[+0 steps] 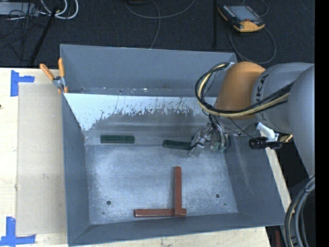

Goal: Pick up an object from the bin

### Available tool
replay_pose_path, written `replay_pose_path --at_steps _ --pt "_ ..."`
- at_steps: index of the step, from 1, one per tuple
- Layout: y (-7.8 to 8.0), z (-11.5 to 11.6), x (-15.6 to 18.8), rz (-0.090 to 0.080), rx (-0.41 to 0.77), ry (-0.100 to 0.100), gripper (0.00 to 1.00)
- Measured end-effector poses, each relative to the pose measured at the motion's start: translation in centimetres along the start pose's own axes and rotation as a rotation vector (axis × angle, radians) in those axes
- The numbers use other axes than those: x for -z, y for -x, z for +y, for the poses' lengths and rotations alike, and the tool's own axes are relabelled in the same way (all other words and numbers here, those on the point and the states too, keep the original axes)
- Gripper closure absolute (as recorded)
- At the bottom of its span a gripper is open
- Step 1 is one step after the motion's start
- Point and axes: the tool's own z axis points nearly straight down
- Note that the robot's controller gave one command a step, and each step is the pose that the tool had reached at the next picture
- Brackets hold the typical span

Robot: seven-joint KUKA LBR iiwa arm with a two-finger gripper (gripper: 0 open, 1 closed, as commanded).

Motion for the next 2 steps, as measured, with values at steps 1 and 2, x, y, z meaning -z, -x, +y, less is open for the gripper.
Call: replay_pose_path --at_steps 1,2 --pt "-2.15 0.92 0.27 0.004 0.019 0.0 1.0" --pt "-2.07 0.92 0.27 0.001 0.02 -0.001 0.0"
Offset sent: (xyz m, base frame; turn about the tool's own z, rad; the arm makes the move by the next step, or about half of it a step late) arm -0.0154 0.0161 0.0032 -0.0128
